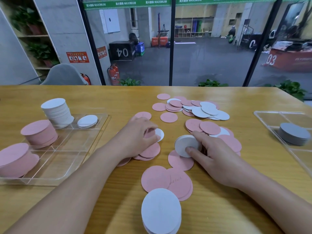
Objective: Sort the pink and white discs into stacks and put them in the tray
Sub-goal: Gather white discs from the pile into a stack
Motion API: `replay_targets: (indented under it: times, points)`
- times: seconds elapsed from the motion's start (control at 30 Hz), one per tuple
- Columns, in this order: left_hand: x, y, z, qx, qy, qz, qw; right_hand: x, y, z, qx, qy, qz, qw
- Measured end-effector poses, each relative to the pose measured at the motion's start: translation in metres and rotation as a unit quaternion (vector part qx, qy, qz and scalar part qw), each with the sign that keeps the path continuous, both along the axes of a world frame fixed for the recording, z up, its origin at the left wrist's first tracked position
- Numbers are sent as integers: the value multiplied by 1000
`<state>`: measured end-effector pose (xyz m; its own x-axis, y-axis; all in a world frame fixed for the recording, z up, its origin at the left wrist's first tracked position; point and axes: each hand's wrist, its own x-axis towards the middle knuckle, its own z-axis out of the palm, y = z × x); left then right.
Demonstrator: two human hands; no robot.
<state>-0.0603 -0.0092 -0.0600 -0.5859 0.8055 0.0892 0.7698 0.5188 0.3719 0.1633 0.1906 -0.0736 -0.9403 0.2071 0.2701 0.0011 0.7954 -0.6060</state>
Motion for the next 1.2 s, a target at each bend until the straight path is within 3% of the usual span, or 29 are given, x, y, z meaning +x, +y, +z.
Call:
replay_targets:
  times: [0.27, 0.4, 0.53, 0.67, 0.83, 0.93, 1.2]
  points:
    - [6, 1, 7, -13, -29, 25, 999, -1, 0, 0, 1, 0, -2, 1000]
    - [6, 3, 3, 107, -90, 33, 990, -1, 1, -1, -2, 0, -2, 1000]
    - [11, 13, -1, 276, -152, 27, 948, -1, 0, -1, -5, 1, 1, 1000]
    - [20, 15, 4, 339, -237, 22, 910, -1, 1, 0, -6, 2, 3, 1000]
    - [21, 5, 4, 342, -275, 15, 898, 0, 1, 1, -1, 4, 7, 1000]
    - [20, -1, 6, 316, -242, 22, 917, 1, 1, 2, -2, 2, 5, 1000]
    - [30, 0, 9, 298, -289, -42, 909, 1, 0, 4, -5, 0, -6, 1000]
